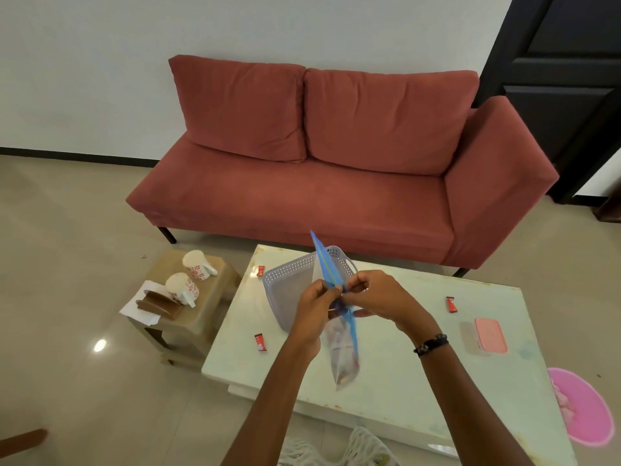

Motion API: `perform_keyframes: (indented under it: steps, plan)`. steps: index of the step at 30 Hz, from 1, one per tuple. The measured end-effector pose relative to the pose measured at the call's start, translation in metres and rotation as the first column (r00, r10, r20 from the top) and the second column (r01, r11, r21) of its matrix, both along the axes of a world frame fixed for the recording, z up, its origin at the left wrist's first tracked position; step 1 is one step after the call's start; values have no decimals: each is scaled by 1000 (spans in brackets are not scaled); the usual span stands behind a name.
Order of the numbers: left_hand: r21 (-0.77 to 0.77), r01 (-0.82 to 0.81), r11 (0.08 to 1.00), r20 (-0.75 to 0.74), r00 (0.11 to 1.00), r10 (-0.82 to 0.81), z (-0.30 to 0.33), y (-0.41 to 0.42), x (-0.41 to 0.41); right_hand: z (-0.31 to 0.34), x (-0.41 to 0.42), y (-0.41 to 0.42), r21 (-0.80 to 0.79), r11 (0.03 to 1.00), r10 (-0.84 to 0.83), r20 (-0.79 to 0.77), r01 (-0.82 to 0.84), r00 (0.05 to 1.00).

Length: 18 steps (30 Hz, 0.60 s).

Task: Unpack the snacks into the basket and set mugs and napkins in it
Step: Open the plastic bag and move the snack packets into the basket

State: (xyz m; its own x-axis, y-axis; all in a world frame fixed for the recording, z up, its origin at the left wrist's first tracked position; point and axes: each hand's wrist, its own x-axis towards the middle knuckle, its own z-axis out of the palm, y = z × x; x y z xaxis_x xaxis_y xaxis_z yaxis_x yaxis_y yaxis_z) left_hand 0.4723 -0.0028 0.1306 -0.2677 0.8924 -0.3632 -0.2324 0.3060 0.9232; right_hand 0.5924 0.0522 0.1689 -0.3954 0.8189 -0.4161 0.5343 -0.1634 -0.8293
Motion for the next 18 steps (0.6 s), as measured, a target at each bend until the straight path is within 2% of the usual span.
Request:
perform_keyframes:
  steps: [4,8,11,14,18]
  plan:
    - [-18,-15,1000,-27,1000,15,-2,1,-3,-4,12,-21,-1,994,111,139,-112,984]
    - [-20,-46,999,-25,999,46,-3,-3,-1,-6,27,-29,-83,980,192,113,-183,975]
    - [-45,-51,998,-49,998,49,-1,0,1,-9,29,-31,22,989,145,86,-147,986]
    - [-117,31,993,-128,991,-46,2,0,6,-16,25,-32,119,989,86,59,-93,995]
    - [-180,97,979,-105,988,-117,3,-18,14,-25,21,-34,177,983,36,58,-46,998]
